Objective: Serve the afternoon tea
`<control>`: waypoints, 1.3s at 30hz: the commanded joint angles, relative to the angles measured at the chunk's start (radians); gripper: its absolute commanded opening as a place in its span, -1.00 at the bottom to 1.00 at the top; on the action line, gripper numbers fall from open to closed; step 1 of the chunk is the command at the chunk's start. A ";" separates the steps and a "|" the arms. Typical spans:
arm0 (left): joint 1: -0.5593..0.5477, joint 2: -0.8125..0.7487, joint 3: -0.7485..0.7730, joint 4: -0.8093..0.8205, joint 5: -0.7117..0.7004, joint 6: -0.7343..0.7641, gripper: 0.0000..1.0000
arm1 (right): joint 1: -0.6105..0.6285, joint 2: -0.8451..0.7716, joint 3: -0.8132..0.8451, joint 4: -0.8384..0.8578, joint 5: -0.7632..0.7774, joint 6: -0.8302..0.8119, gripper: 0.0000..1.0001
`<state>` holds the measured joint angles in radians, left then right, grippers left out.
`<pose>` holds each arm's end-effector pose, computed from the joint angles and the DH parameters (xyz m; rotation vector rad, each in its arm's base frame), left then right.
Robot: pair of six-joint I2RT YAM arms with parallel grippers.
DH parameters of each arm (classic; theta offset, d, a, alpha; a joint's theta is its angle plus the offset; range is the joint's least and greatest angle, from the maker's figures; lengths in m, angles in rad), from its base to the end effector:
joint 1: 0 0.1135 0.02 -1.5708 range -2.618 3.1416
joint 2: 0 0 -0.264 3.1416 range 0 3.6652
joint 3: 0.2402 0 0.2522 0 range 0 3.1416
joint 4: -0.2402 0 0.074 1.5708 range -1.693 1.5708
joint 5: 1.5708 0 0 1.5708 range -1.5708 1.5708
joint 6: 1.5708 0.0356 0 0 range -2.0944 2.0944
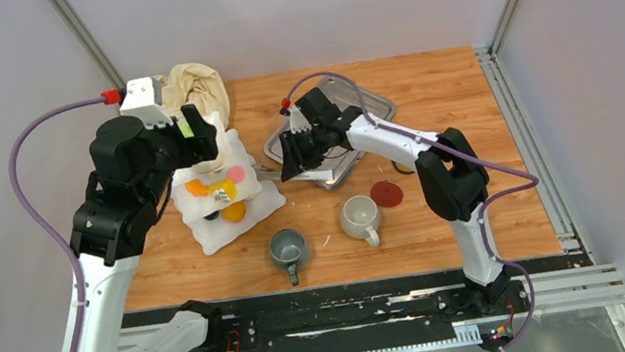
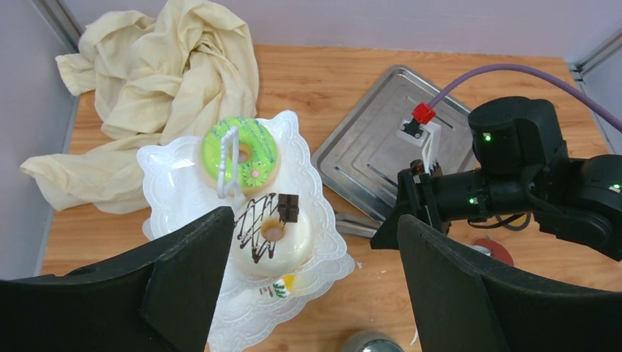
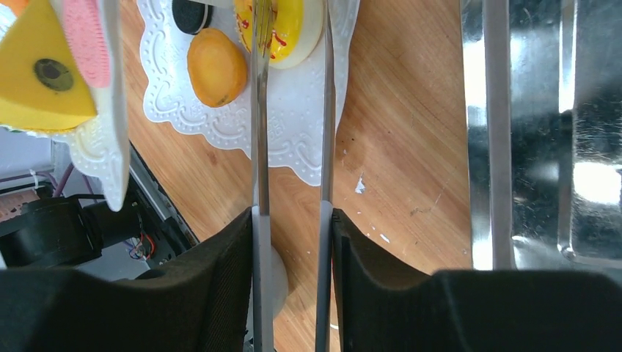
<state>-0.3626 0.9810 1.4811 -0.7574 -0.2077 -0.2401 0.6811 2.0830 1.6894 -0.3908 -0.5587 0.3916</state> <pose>0.1565 -0.0515 0.4753 -0.0346 1.8285 -0.2357 0.3551 0.3121 0.2315 -0.6550 2.4311 1.1464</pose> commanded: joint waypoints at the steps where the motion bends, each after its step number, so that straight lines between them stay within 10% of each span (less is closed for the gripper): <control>1: -0.005 -0.011 0.020 0.005 -0.012 -0.005 0.73 | 0.001 -0.111 -0.018 -0.002 0.035 -0.024 -0.23; 12: -0.005 -0.022 0.011 0.003 -0.020 -0.018 0.73 | -0.110 -0.425 -0.266 0.000 0.226 -0.045 -0.26; 23: -0.032 0.028 -0.025 0.022 0.122 -0.024 0.71 | -0.531 -0.994 -0.765 0.043 0.659 -0.154 -0.15; 39: -0.559 0.059 -0.159 -0.014 -0.118 -0.031 0.72 | -0.722 -0.625 -0.788 0.334 0.905 -0.182 -0.25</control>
<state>-0.8631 1.0500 1.3552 -0.7673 -0.2188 -0.2470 -0.0013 1.3624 0.8421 -0.2337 0.2665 0.2615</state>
